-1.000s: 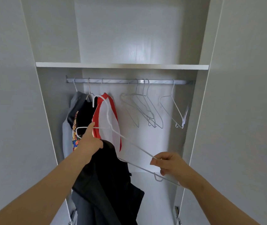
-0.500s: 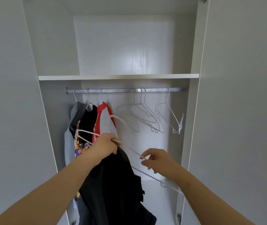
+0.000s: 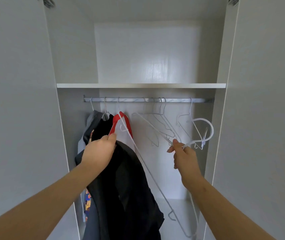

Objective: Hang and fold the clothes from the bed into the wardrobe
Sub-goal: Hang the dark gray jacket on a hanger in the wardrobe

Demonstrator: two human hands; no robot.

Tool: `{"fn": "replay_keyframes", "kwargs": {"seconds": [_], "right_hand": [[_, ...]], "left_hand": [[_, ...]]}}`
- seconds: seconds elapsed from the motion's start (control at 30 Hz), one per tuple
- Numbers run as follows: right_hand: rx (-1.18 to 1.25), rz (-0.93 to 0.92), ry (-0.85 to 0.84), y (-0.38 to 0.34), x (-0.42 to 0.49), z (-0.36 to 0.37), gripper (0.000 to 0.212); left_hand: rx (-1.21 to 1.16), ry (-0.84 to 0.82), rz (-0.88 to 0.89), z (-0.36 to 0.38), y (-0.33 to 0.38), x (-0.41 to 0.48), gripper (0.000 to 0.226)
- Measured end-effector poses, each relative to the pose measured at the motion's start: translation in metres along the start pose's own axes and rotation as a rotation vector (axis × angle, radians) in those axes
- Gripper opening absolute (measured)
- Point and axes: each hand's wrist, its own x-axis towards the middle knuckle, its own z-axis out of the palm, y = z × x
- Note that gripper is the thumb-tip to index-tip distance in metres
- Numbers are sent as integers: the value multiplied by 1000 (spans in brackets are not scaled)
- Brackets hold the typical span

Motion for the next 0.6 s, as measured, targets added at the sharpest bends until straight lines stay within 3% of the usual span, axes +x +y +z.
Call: {"fn": "replay_keyframes", "kwargs": {"seconds": [0.03,0.13,0.27,0.37,0.43,0.6], "right_hand": [[41,1,-2,-1,2,0,39],[193,10,-1,-3,10,-3,37],[355,26,-43,-2,16,-14,38],[373,30,-147,1,17,-26,39],[340,51,-213,4,16,-33,41],[69,117,-260,7,8,-45,42]], "left_hand": [[-18,-78,-93,-3,-4,5,11],[-229,-265,-360,-5,-18,21,23],[-921,-657,-747,-18,-29,41,24],[-1116,-896,-843,-25,-30,48,30],[-1183,-912,-883,-21,-33,52,30],[-1229,-773,-941,-18,-39,55,12]]}}
